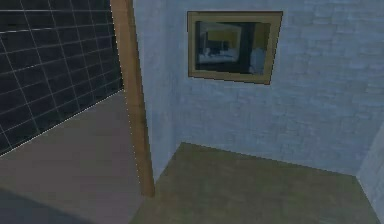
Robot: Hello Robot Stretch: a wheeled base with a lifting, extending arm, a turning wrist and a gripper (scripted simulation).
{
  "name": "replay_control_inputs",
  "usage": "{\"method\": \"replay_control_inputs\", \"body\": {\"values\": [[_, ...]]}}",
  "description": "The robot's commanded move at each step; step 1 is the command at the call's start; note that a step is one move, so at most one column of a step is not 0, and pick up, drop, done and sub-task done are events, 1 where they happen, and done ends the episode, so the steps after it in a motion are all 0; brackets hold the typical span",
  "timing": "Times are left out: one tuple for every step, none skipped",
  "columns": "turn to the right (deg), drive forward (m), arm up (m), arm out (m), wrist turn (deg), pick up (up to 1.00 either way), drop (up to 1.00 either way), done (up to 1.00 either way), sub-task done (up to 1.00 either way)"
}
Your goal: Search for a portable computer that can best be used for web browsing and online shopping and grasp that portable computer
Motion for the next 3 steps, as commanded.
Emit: {"method": "replay_control_inputs", "body": {"values": [[0.0, 0.40, 0.00, 0.00, 0.0, 0.00, 0.00, 0.00, 0.00], [-39.0, 0.00, 0.00, 0.00, 0.0, 0.00, 0.00, 0.00, 0.00], [0.0, 0.85, 0.00, 0.00, 0.0, 0.00, 0.00, 0.00, 0.00]]}}
